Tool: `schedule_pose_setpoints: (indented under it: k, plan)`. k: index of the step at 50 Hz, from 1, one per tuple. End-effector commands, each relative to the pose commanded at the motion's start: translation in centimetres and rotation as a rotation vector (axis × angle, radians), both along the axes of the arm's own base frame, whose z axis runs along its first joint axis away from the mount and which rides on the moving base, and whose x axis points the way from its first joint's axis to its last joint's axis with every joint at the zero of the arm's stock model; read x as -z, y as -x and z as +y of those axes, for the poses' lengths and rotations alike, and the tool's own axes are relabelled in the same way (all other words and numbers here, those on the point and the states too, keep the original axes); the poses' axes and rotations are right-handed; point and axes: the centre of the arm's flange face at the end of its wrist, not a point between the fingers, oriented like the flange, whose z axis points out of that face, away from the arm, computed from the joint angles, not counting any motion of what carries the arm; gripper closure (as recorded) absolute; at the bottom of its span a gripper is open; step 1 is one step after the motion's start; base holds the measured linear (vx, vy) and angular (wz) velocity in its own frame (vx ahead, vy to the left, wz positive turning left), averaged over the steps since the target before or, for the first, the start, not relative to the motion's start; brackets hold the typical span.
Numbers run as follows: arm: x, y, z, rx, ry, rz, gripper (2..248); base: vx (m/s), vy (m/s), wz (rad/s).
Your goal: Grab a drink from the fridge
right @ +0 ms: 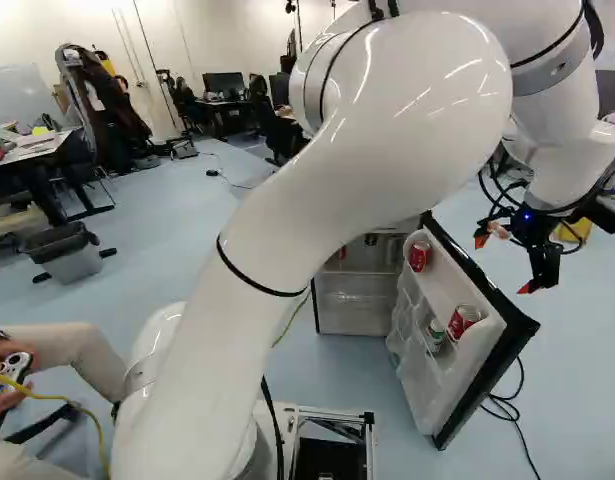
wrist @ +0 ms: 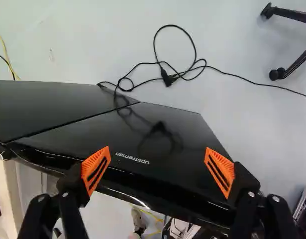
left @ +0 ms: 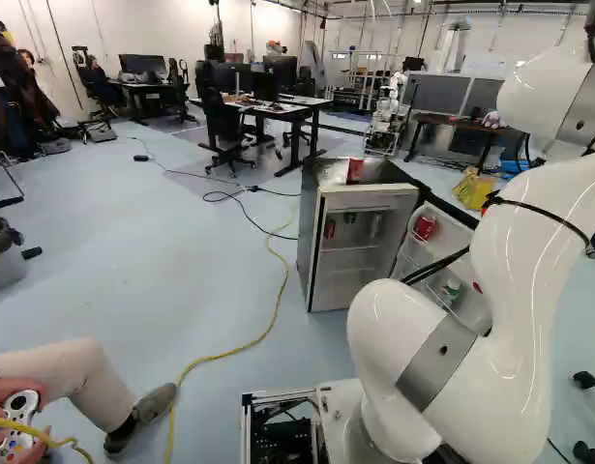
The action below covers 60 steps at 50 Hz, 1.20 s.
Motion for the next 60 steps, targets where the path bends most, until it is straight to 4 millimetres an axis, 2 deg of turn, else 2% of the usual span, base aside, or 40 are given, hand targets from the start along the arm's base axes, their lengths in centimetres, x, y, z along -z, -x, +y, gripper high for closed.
schedule_pose_setpoints:
  k: [16,37,60]
  plan:
    - [2.0,-0.2,-0.5,0.000,-0.021,0.012,3,0.000,0.000,0.000]
    - [2.1,0.3,0.0,0.005,-0.031,0.017,3,0.000,0.000,0.000]
    - [2.1,0.5,1.8,-0.007,-0.051,0.029,3,0.000,0.000,0.000]
